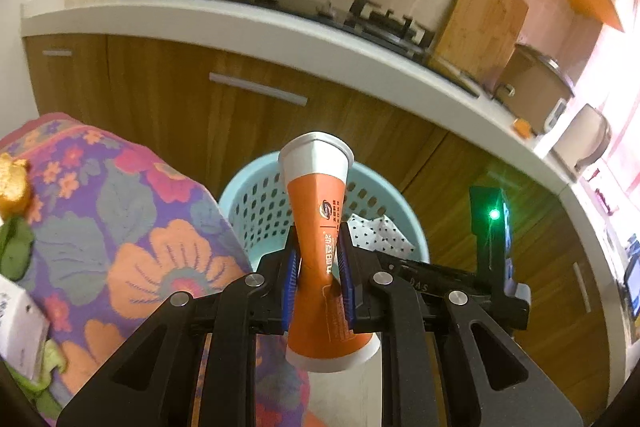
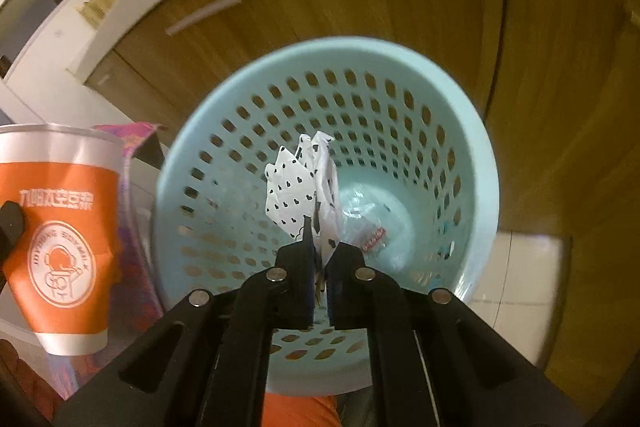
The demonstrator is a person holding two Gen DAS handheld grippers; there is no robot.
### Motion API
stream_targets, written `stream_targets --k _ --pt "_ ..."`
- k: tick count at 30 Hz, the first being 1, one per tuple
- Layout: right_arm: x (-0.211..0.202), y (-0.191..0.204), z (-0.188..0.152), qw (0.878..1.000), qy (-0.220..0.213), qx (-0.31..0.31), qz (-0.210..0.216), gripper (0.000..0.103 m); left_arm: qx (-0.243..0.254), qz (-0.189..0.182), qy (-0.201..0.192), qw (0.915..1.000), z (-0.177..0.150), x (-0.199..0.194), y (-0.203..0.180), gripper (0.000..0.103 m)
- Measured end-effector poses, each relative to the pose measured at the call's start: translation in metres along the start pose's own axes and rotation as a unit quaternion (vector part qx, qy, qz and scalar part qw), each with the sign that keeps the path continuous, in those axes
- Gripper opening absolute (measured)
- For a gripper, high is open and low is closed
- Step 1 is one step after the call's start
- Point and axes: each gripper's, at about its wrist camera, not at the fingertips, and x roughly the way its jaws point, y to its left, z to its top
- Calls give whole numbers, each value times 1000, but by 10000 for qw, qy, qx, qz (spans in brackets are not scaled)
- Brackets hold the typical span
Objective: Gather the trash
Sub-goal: 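Open the right tool to drop the napkin while the left tool drops the cup into the basket, then grasp the white milk carton with the right tool while the left tool grasps the silver-orange snack bag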
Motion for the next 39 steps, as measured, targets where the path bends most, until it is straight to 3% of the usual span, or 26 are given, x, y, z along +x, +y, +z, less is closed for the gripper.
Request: stream_targets --k 4,8,12,20,27,30,35,37,39 --pt "2 -10 0 9999 17 124 38 27 76 37 153 9998 3 20 -3 20" --pt "-5 -14 1 9998 -85 170 25 28 84 4 225 9997 4 29 -2 30" --pt "-12 -18 2 9997 -144 185 62 28 122 77 202 9997 1 25 -4 30" --pt "-38 -8 2 9990 -370 94 247 28 131 240 -118 9996 -9 -18 -1 37" --pt "-69 39 -2 9945 -732 -469 580 28 -110 416 -506 9978 -22 -72 12 42" --pt "-82 68 -8 9896 -888 -825 775 28 -217 575 -719 9955 -29 -98 22 51" --pt "-89 125 -25 9783 -939 -1455 1137 29 -514 877 -1025 9895 -41 -142 51 54" --pt "-88 146 -33 9736 -919 -1684 1238 44 -636 1033 -1151 9859 -47 -161 65 55" --pt "-88 163 -41 9691 -943 -1861 1318 50 -761 1190 -1269 9818 -53 -179 81 57"
